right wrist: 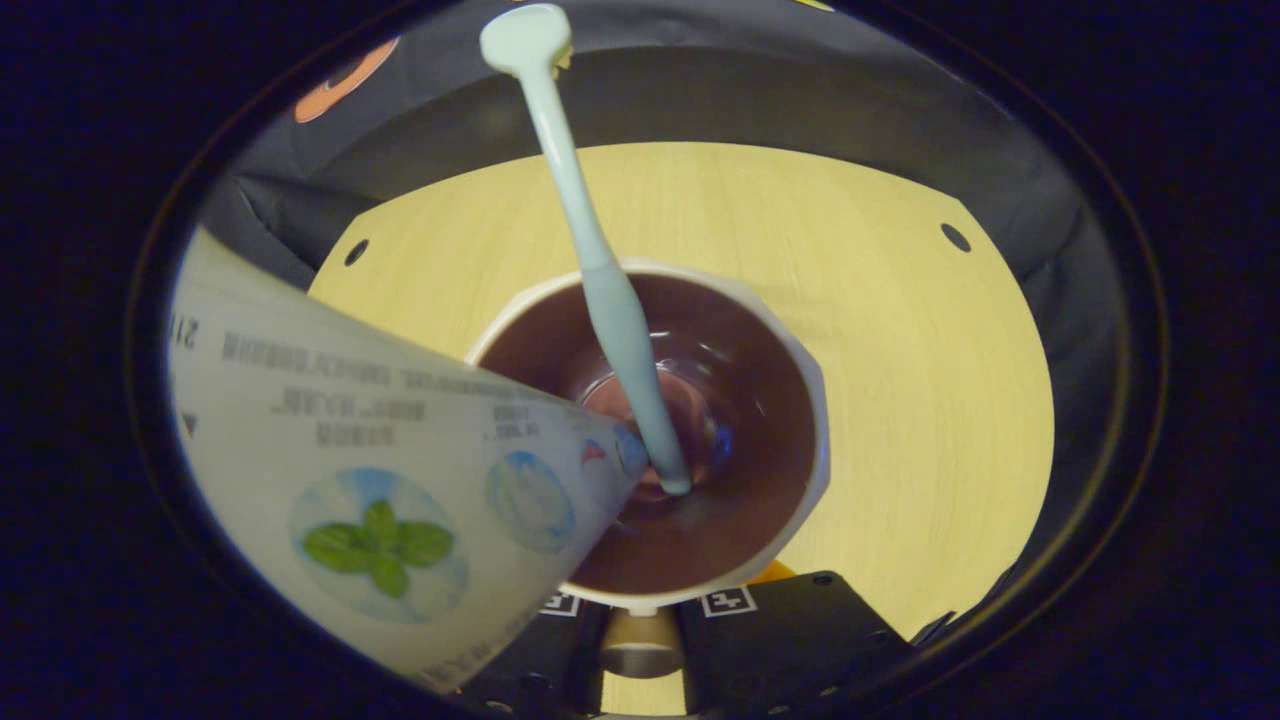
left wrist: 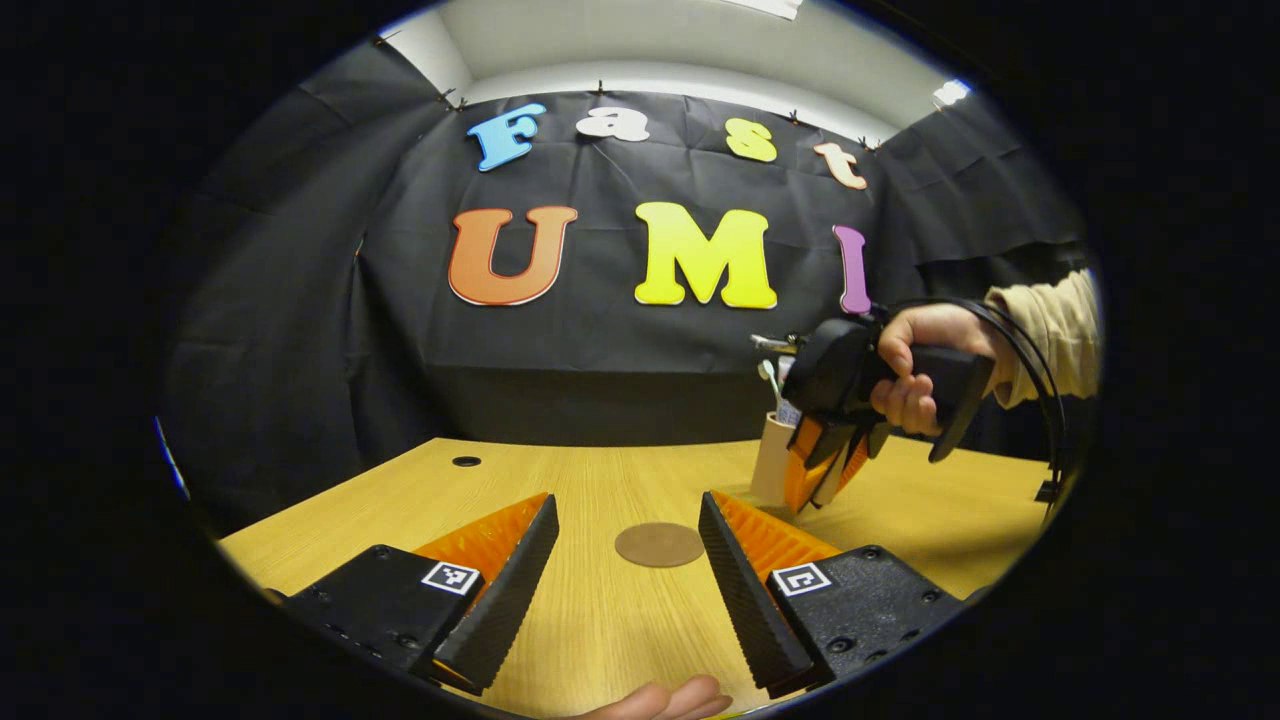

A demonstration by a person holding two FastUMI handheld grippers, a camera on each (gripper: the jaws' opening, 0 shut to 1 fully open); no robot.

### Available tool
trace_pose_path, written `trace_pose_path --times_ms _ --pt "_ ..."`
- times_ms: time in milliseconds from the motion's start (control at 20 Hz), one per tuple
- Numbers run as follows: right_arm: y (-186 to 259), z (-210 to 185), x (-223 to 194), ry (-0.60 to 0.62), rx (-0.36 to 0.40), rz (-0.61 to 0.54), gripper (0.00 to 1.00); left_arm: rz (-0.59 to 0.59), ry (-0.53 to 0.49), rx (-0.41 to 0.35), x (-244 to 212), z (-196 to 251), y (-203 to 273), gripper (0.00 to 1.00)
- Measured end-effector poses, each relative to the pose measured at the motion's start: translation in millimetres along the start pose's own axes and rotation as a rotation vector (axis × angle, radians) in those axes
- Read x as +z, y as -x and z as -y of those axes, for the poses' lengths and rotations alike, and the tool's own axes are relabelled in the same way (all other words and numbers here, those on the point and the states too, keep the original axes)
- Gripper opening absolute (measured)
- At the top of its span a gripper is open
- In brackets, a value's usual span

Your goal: Put the toothbrush and toothpaste on the desktop into the cup, then pick up the cup and place it on the coaster on the desktop.

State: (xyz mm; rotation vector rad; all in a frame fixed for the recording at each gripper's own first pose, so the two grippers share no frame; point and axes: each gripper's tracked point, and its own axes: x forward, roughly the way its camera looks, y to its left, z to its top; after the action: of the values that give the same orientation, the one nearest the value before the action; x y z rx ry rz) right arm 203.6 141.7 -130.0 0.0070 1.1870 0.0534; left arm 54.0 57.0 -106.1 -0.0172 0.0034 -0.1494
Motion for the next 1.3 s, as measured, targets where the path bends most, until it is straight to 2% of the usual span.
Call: trace_pose_path --times_ms 100,300,550,900,1300 --pt "-3 -21 -3 0.052 0.001 -0.013 0.28 -0.026 -0.027 0.041 -11 -14 6 0.91" --pt "-15 -60 -8 0.141 0.011 -0.035 0.28 -0.032 0.021 0.066 -17 -24 18 0.9" --pt "-27 -96 -11 0.218 0.011 -0.048 0.28 -0.019 0.015 0.099 -16 -40 29 0.9" --pt "-40 -125 -19 0.305 0.012 -0.085 0.28 0.028 -0.011 0.109 9 -40 39 0.9" --pt "-44 -128 -22 0.337 -0.011 -0.102 0.28 0.061 -0.017 0.078 31 -15 50 0.9"
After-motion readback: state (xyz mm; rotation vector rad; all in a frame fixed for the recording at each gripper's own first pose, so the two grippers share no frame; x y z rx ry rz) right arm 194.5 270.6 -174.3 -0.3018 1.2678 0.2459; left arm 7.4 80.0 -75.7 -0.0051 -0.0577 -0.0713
